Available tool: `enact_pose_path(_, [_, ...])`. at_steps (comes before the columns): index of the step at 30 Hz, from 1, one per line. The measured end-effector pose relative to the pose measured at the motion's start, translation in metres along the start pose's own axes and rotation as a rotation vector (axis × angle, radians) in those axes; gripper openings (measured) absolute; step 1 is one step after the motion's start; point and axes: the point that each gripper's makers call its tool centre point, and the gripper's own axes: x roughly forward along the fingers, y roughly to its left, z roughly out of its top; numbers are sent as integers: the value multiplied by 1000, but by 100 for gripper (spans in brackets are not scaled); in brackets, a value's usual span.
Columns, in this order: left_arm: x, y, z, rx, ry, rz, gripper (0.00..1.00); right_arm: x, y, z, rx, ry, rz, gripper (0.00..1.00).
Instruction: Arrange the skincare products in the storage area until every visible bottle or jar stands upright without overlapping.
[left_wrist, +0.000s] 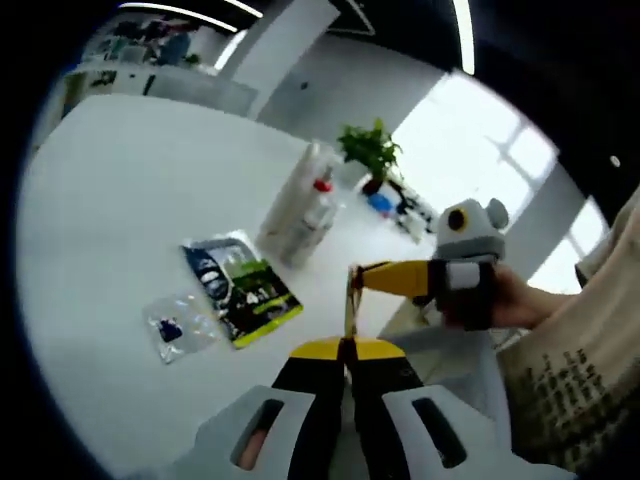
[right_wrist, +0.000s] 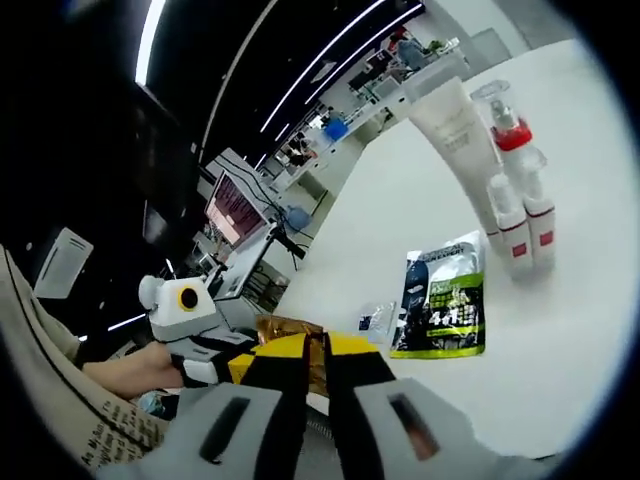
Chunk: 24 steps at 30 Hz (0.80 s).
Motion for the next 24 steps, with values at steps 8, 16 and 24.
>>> enact_pose_path(8, [-1,-8,13,-149,-99,-74,0,0,10,4,0,-25,63,15])
enact_pose_path(16, [-6,-26,27,-223,-149,-160,0,-2,30,4,65,-54,177,15])
enact_pose_path(24, [-5,-34,32,-267,-159,-199,0,-8,32,14,171,-126,235,1])
